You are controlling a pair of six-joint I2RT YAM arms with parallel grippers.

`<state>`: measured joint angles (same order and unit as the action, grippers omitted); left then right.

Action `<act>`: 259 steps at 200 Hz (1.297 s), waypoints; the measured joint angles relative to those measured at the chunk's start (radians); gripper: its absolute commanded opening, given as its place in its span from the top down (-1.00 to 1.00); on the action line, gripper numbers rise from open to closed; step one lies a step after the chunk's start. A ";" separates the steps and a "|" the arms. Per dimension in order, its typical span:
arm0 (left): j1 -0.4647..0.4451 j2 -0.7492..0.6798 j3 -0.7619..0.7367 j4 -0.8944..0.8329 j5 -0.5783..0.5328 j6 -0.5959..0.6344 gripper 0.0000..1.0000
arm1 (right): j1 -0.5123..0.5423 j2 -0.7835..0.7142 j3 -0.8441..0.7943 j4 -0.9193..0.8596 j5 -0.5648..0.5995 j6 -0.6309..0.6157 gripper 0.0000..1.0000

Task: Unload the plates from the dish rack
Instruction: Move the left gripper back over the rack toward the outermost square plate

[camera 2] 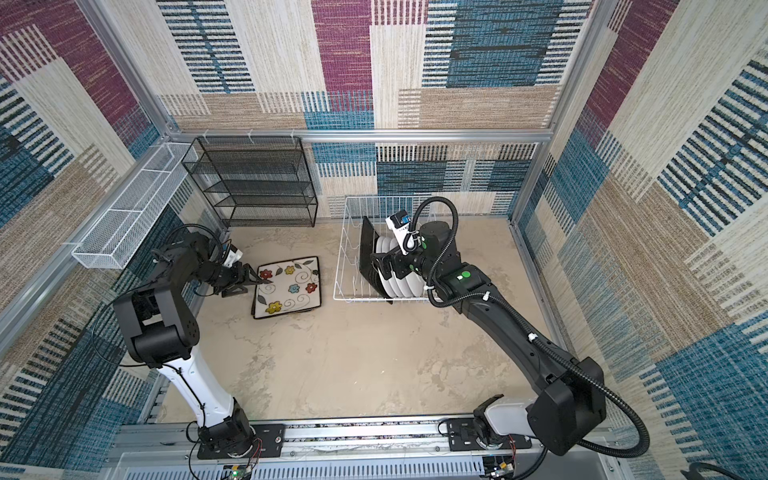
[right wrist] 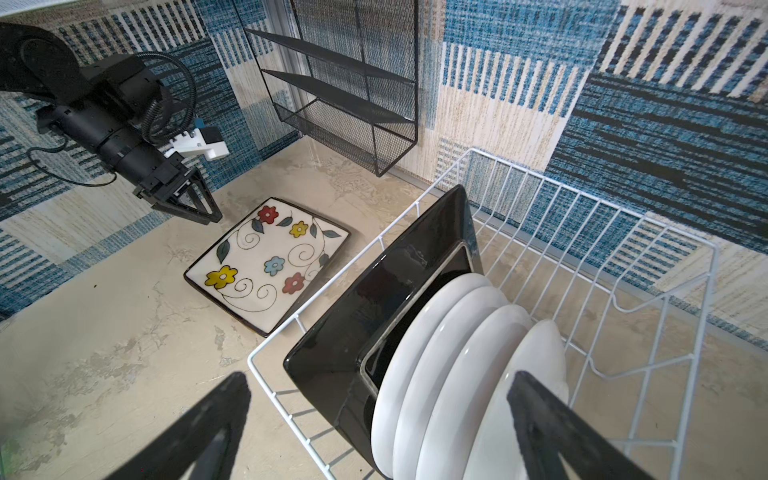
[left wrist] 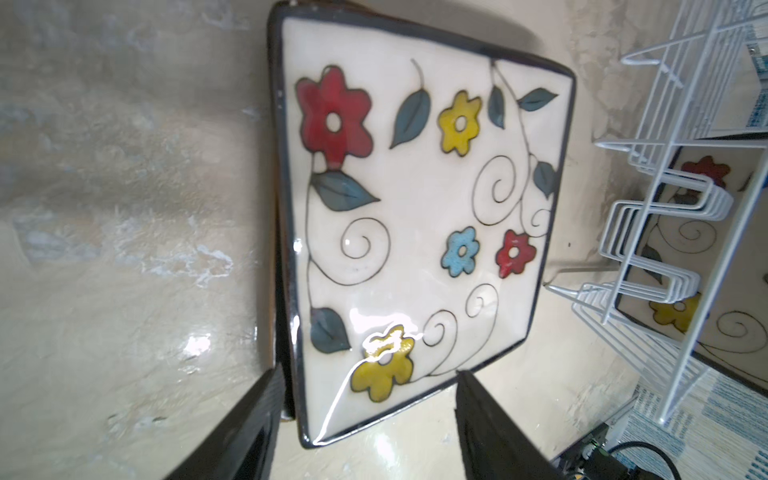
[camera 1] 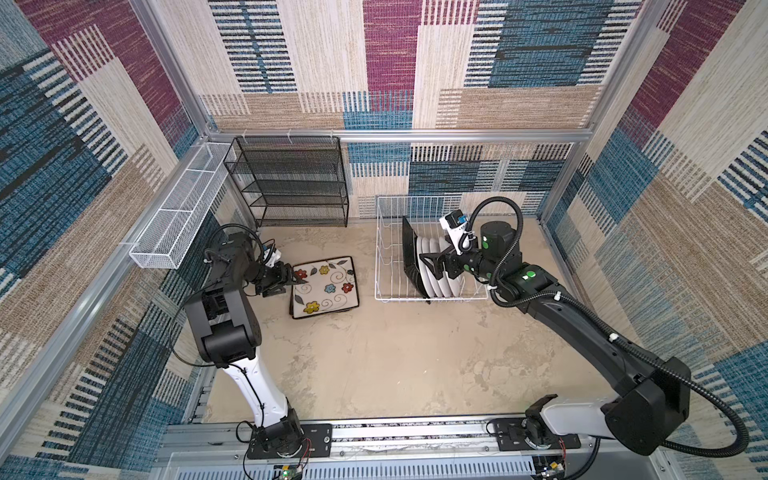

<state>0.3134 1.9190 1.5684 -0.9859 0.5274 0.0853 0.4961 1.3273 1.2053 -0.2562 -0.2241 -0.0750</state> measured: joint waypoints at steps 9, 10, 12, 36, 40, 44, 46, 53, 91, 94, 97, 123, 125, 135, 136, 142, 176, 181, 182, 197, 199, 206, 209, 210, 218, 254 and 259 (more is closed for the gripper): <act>-0.015 -0.026 -0.003 0.001 0.002 -0.001 -0.42 | 0.000 -0.002 0.000 0.000 0.016 0.005 -0.98; -0.018 -0.031 -0.004 0.002 0.002 -0.001 -0.44 | 0.000 -0.002 0.000 0.000 0.018 0.005 -0.98; -0.021 -0.037 -0.005 0.002 0.002 -0.001 -0.45 | 0.000 -0.003 0.000 0.000 0.021 0.008 -0.98; -0.070 -0.132 -0.022 0.010 0.007 -0.009 -0.50 | 0.000 -0.012 0.000 0.000 0.055 0.027 -0.98; -0.077 -0.147 -0.024 0.013 0.010 -0.012 -0.51 | 0.000 -0.014 0.000 0.000 0.058 0.032 -0.98; -0.086 -0.164 -0.029 0.017 0.012 -0.016 -0.52 | 0.000 -0.016 0.000 0.000 0.062 0.034 -0.98; -0.091 -0.173 -0.031 0.019 0.014 -0.018 -0.52 | 0.000 -0.017 0.000 0.000 0.066 0.037 -0.98; -0.106 -0.199 -0.037 0.026 0.019 -0.030 -0.53 | 0.000 -0.021 0.000 0.001 0.079 0.045 -0.98; -0.197 -0.349 -0.084 0.079 0.037 -0.092 -0.72 | 0.000 -0.051 -0.022 0.016 0.131 0.083 -0.98; -0.208 -0.362 -0.085 0.084 0.040 -0.101 -0.72 | 0.000 -0.053 -0.025 0.016 0.131 0.087 -0.98; -0.216 -0.371 -0.086 0.089 0.041 -0.109 -0.73 | 0.000 -0.055 -0.027 0.017 0.135 0.090 -0.98; -0.300 -0.445 -0.086 0.133 0.053 -0.158 -0.76 | 0.000 -0.069 -0.046 0.022 0.158 0.124 -0.98; -0.307 -0.451 -0.086 0.136 0.055 -0.163 -0.76 | 0.000 -0.071 -0.048 0.023 0.160 0.126 -0.98; -0.333 -0.473 -0.088 0.152 0.048 -0.184 -0.76 | 0.000 -0.077 -0.053 0.026 0.168 0.136 -0.98; -0.337 -0.476 -0.088 0.153 0.047 -0.188 -0.77 | 0.000 -0.077 -0.054 0.026 0.168 0.137 -0.98; -0.350 -0.489 -0.089 0.163 0.043 -0.201 -0.76 | 0.000 -0.082 -0.058 0.026 0.173 0.148 -0.98; -0.463 -0.556 -0.110 0.220 -0.026 -0.282 -0.74 | 0.000 -0.106 -0.083 0.027 0.175 0.196 -0.98; -0.478 -0.565 -0.114 0.227 -0.035 -0.299 -0.74 | 0.000 -0.108 -0.085 0.027 0.175 0.205 -0.98; -0.480 -0.566 -0.114 0.227 -0.036 -0.300 -0.74 | 0.000 -0.109 -0.085 0.027 0.175 0.206 -0.98; -0.529 -0.588 -0.125 0.243 -0.070 -0.350 -0.73 | 0.000 -0.113 -0.087 0.026 0.173 0.219 -0.98; -0.536 -0.591 -0.127 0.247 -0.077 -0.352 -0.73 | 0.000 -0.114 -0.087 0.026 0.172 0.221 -0.98; -0.553 -0.598 -0.131 0.254 -0.097 -0.367 -0.73 | 0.000 -0.117 -0.087 0.024 0.171 0.230 -0.98; -0.562 -0.600 -0.133 0.257 -0.105 -0.375 -0.72 | 0.000 -0.118 -0.087 0.023 0.171 0.232 -0.98; -0.564 -0.600 -0.133 0.257 -0.106 -0.377 -0.72 | 0.000 -0.119 -0.087 0.023 0.171 0.233 -0.98; -0.587 -0.603 -0.138 0.266 -0.116 -0.394 -0.72 | 0.000 -0.124 -0.089 0.022 0.171 0.244 -0.98; -0.678 -0.570 -0.141 0.294 -0.200 -0.450 -0.68 | 0.000 -0.137 -0.098 -0.004 0.164 0.287 -0.98; -0.689 -0.557 -0.138 0.295 -0.211 -0.454 -0.68 | 0.000 -0.138 -0.101 -0.007 0.164 0.293 -0.98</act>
<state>-0.3759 1.3621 1.4300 -0.6907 0.3161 -0.3683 0.4961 1.1889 1.1038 -0.2630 -0.0601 0.2184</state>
